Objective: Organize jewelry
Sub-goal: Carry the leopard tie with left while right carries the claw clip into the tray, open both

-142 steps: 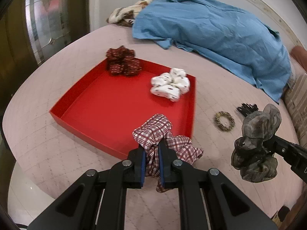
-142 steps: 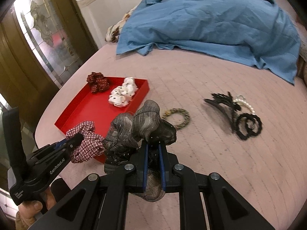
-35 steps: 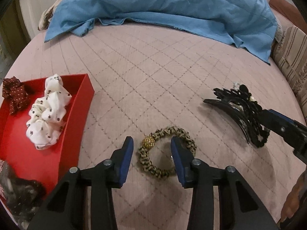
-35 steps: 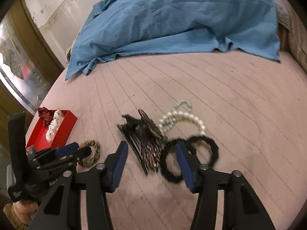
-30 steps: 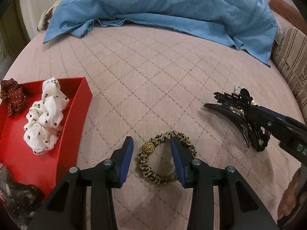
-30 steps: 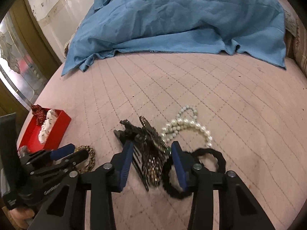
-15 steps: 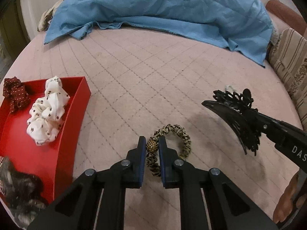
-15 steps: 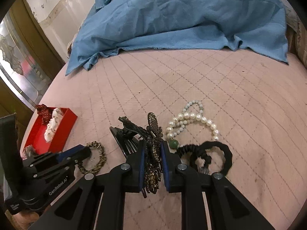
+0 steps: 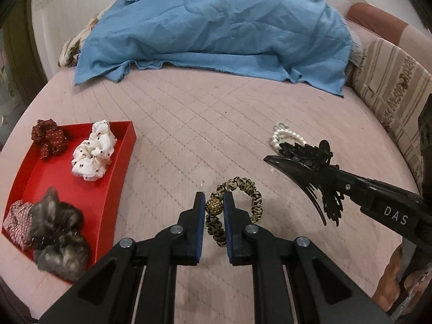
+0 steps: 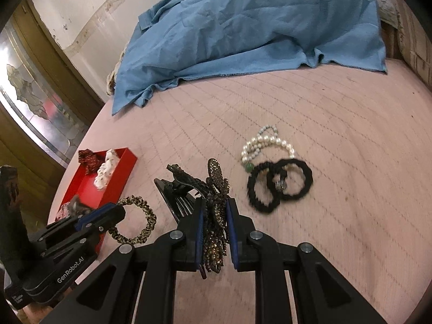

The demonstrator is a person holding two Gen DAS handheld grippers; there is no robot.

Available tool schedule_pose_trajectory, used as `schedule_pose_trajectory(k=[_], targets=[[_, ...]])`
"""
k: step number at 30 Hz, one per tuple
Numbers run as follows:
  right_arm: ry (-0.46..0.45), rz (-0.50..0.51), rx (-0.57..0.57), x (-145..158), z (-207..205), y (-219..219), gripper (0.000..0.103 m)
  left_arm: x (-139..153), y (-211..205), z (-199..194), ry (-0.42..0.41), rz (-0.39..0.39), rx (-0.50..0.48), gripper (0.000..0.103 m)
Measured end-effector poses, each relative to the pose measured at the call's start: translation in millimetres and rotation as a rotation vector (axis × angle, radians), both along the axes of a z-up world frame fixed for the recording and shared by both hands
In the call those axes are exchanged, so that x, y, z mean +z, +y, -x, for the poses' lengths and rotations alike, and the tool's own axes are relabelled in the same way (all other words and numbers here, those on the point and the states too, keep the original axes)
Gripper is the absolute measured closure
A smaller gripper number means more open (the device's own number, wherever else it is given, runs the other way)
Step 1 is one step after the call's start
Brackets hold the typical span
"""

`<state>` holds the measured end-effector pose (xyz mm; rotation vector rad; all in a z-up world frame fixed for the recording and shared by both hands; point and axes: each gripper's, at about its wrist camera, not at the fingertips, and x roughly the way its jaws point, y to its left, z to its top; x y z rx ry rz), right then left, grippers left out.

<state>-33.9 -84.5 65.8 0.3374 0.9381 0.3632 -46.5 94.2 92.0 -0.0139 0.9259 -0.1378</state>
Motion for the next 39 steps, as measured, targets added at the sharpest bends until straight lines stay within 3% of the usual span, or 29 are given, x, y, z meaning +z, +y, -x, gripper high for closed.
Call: schedule_pose_trajectory(k=[11,25,31,39], targets=[[0.015,-0.052,-0.017,-1,42,-6,0.086,17,-4,42,-0.029,0.001,-0.014,0.090],[-0.056,-0.066,-0.002,34,86,3,0.086,52,8,91,-0.120,0.013,-0.002,0.090],[-0.071,-0.076,0.035,47,88,20,0.086,61,40,93,-0.131,0.004,0.050,0.090],[-0.051,-0.073,0.128,53,52,69,0.086,62,111,63,-0.117,0.012,0.168,0.090]])
